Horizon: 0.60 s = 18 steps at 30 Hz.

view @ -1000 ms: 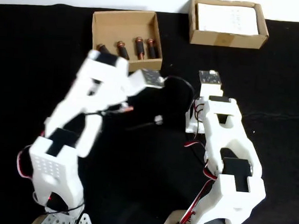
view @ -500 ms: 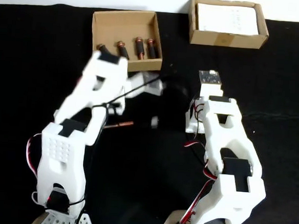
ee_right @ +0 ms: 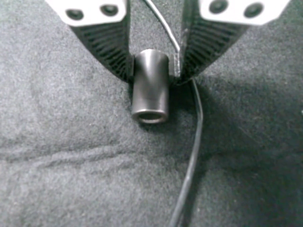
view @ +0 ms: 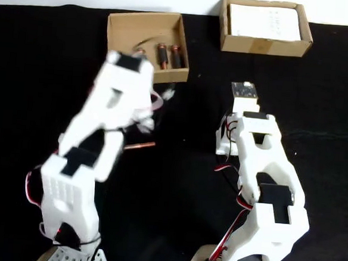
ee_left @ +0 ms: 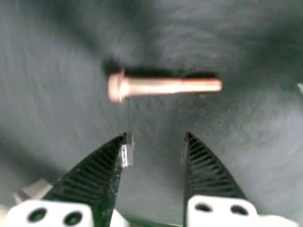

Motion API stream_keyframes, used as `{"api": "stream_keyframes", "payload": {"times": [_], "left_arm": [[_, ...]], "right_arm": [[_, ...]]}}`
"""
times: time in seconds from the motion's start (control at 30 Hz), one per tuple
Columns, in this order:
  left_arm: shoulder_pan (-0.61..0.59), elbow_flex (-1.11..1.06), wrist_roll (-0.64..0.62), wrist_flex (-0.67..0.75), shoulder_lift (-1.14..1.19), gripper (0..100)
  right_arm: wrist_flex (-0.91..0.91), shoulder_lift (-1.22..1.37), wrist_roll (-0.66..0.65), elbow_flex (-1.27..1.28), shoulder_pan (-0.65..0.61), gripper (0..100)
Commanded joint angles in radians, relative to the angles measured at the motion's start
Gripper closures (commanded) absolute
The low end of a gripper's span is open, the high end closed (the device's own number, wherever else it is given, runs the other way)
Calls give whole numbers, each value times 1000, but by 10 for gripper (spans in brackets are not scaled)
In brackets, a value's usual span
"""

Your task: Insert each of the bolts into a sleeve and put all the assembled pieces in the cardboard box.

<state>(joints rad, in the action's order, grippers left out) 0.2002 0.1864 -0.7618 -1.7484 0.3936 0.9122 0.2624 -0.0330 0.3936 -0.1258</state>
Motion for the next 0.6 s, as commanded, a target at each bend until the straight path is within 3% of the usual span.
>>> {"api": "stream_keyframes", "payload": {"times": [0.0,0.07,0.27,0.57], "left_arm": [[31,-53,-555,52,-67,822],[28,-68,-624,94,-67,822],[15,-82,-608,215,-65,822],[-97,-211,-674,327,-65,822]], "right_arm": [[-44,-15,5,-2,10,948],[-44,-15,5,-2,10,948],[-44,-15,5,-2,10,948],[-44,-15,5,-2,10,948]]}}
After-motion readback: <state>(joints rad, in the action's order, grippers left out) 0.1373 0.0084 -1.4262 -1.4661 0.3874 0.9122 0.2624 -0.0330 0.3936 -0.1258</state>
